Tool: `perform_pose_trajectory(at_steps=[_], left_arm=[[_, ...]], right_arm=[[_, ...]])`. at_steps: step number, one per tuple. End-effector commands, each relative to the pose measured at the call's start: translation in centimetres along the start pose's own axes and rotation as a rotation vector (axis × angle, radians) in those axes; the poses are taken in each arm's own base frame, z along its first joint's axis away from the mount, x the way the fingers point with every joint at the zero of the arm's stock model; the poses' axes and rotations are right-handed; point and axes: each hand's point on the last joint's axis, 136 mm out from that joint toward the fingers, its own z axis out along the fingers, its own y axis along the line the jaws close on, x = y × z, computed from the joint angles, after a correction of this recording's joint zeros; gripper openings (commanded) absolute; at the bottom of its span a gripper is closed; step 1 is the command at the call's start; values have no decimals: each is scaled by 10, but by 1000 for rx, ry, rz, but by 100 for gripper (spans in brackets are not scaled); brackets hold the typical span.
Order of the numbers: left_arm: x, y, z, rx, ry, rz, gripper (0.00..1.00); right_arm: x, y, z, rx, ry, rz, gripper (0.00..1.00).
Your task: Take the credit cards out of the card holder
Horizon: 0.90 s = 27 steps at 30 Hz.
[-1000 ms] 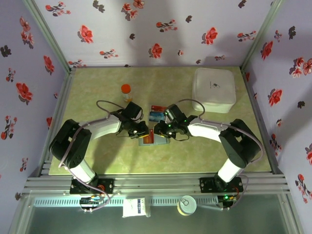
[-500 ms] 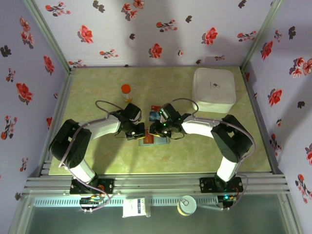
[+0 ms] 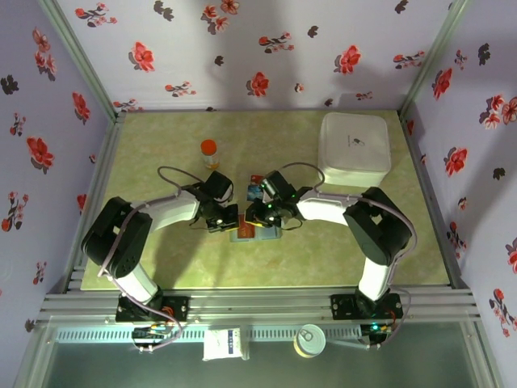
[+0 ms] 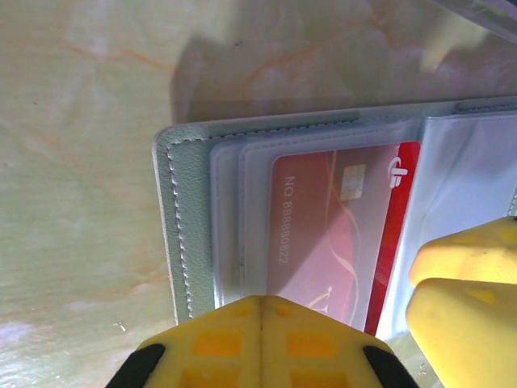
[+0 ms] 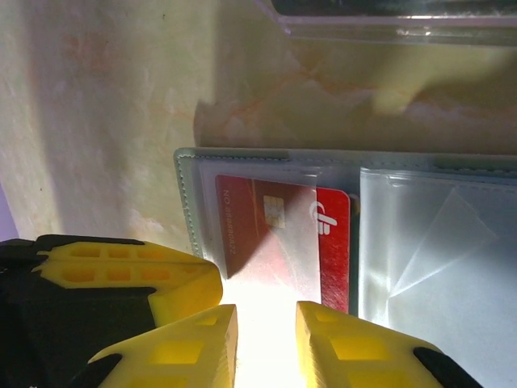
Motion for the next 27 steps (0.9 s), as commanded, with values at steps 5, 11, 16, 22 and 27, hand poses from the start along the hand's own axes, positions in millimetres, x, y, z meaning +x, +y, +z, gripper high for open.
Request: perform_pose_trajectory(at_steps=[5, 11, 16, 22, 27], left_arm=[[7, 19, 6, -59, 26, -2, 0], [6, 19, 5, -60, 27, -2, 0], [7, 20, 6, -62, 30, -4, 0], [6, 20, 3, -61, 23, -8, 0], [1, 12, -5, -43, 2, -1, 0]], right_arm=[[6, -3, 11, 7, 40, 8, 24], [5, -21, 9, 103, 22, -5, 23], [2, -22, 0, 138, -2, -36, 24], [0, -11, -4, 102, -8, -61, 24], [-1, -9, -9, 97, -19, -71, 24]])
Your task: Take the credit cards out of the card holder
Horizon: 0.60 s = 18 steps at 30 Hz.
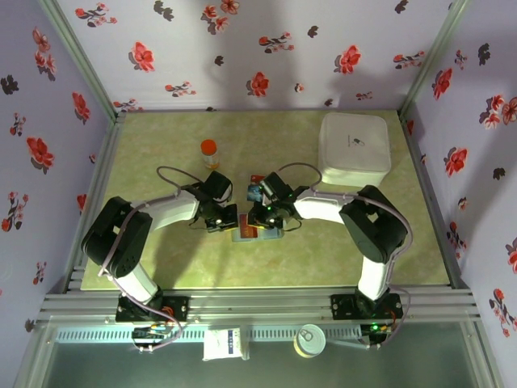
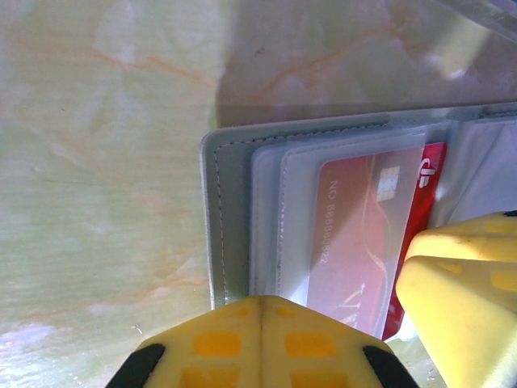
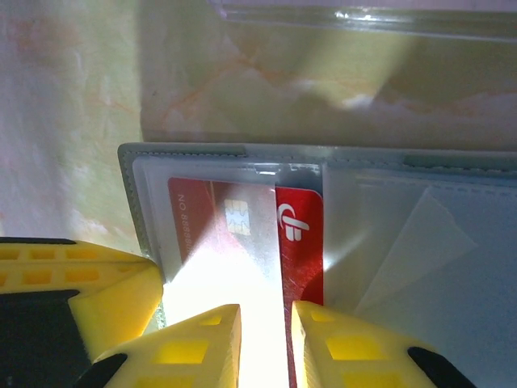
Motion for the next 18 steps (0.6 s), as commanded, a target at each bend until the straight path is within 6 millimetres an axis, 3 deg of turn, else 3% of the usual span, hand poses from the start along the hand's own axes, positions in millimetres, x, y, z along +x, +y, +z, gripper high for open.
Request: perform_pose_trajectory(at_steps=[1, 10, 18], left_arm=[[1, 5, -7, -20, 1, 5, 0], [0, -21, -10, 47, 6, 35, 0], [3, -19, 2, 43, 32, 31, 0]], right_arm=[[-2, 6, -13, 12, -29, -37, 24], [-5, 6, -23, 23, -62, -39, 25], [-2, -1, -21, 38, -53, -28, 27]])
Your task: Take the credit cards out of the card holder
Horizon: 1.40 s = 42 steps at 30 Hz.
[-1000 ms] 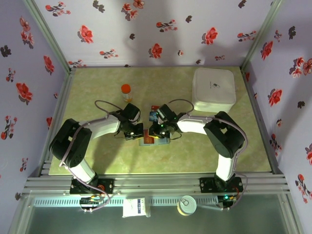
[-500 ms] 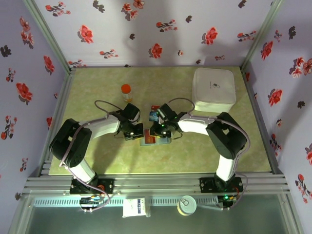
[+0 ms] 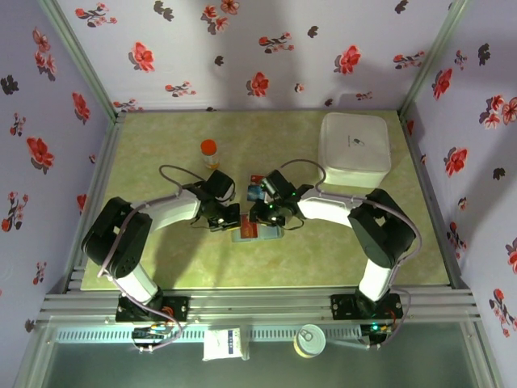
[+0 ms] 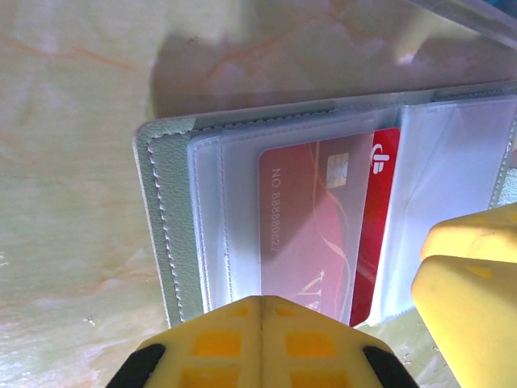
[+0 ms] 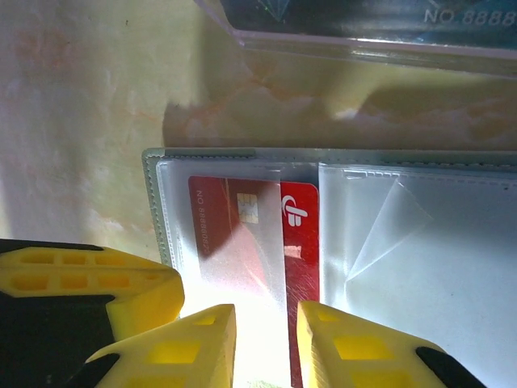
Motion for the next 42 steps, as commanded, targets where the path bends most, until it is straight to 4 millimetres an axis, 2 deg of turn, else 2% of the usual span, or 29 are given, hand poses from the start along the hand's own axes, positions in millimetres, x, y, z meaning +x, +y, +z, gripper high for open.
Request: perform_pose_trajectory(at_steps=[1, 12, 24, 33, 42], left_arm=[[1, -5, 6, 18, 23, 6, 0], [6, 3, 16, -5, 54, 6, 0], [8, 12, 15, -39, 59, -2, 0], [8, 14, 14, -42, 58, -6, 0], [9, 16, 15, -43, 61, -12, 0]], right_arm=[[3, -5, -4, 25, -9, -9, 27], [8, -12, 7, 29, 31, 5, 28], [12, -24, 17, 50, 51, 25, 28], [12, -17, 21, -9, 54, 39, 28], [5, -5, 9, -107, 8, 63, 25]])
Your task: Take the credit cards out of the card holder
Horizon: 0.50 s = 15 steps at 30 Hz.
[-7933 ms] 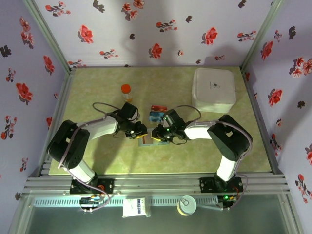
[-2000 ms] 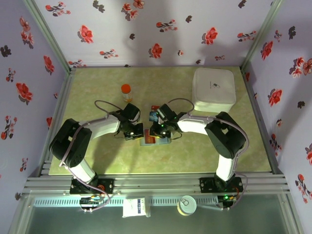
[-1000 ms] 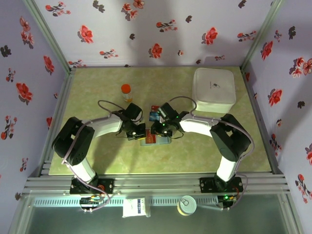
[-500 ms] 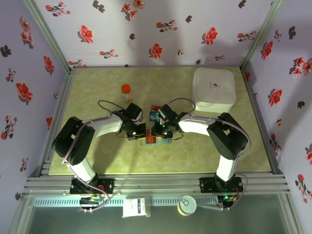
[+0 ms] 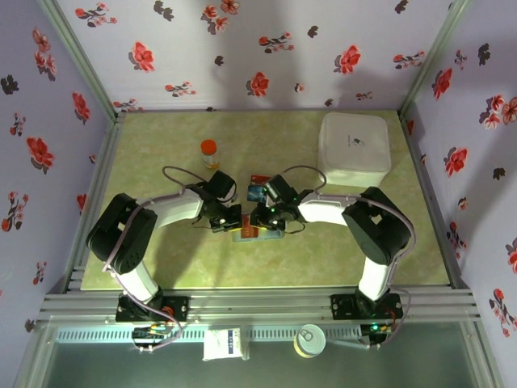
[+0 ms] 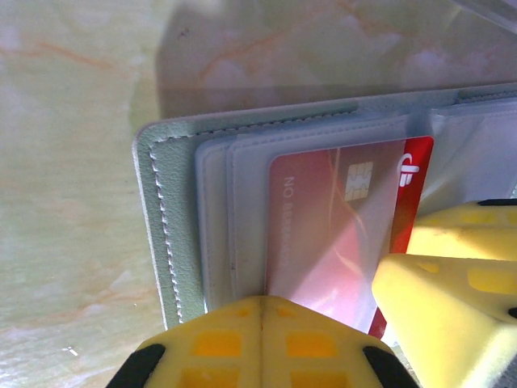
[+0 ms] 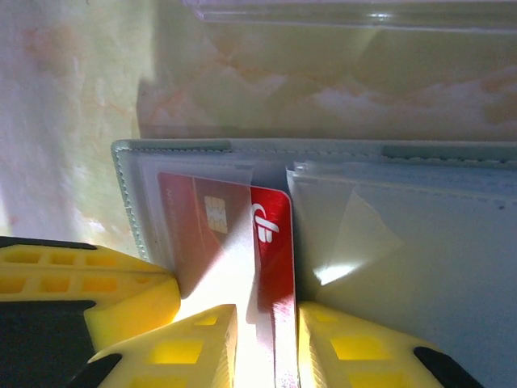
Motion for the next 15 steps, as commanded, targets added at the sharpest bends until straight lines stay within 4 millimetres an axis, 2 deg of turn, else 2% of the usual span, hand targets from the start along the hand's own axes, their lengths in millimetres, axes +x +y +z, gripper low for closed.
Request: perform_pose_trajectory(at_steps=[1, 15], left_arm=[[8, 16, 5, -54, 35, -7, 0], [5, 14, 4, -57, 36, -8, 0]], right_arm=[[-2, 7, -8, -57, -21, 23, 25], [-6, 12, -15, -138, -42, 44, 17]])
